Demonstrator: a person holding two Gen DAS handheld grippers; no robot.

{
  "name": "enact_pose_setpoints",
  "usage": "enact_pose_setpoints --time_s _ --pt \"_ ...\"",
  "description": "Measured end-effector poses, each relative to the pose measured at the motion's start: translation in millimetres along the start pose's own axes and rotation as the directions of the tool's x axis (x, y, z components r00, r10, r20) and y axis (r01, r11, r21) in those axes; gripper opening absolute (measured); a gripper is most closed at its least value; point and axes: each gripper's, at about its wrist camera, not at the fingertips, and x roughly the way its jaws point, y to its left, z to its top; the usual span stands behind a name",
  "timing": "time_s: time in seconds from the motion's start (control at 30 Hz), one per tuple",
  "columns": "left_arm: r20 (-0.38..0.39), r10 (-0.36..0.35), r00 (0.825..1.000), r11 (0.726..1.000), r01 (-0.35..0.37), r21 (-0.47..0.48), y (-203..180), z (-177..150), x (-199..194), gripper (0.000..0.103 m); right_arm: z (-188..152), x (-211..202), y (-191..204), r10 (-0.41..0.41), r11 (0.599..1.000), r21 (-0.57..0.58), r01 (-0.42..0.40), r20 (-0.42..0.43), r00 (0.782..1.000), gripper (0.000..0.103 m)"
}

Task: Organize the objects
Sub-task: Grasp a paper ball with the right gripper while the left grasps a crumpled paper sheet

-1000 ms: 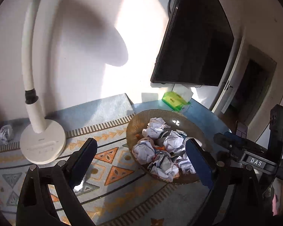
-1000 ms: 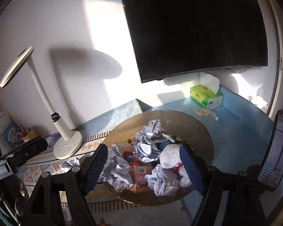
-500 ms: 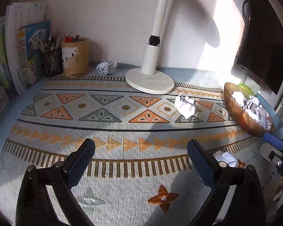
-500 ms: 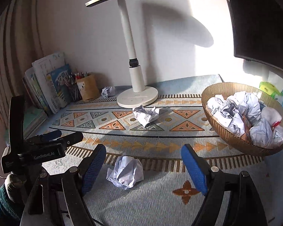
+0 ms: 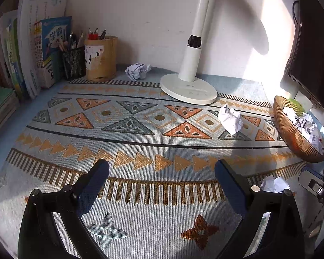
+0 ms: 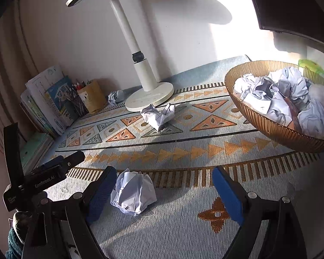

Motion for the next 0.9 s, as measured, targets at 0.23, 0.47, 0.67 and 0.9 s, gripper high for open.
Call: enact_pose_setpoints --time_s 0.23,0.47,0.67,0.9 --pt "-0.011 0.089 0.996 0.994 -0.088 0.066 -13.3 -2.0 5.1 0.099 -3.6 3.8 19.8 -0.034 0.995 -0.097 0.033 -0.007 0.999 0.090" --pt "-0.016 0.085 0.996 0.994 -0.084 0.069 -14.7 -2.3 4.7 0.099 -7.2 5.1 32.5 -0.055 0.986 -0.157 0.054 -0.004 0.998 0.090" --pt "-0.109 -0.027 0.994 0.999 0.031 0.037 -7.6 10.8 16.6 0.098 -4.7 16.2 34.9 -0.002 0.987 -0.160 -0.016 -0.109 0.994 0.090" --pt "-0.177 -0.281 0.943 0.958 0.288 0.013 -35.7 67.8 54.7 0.098 -7.2 33.4 49.7 0.010 0.986 -0.165 -0.040 -0.176 0.984 0.090"
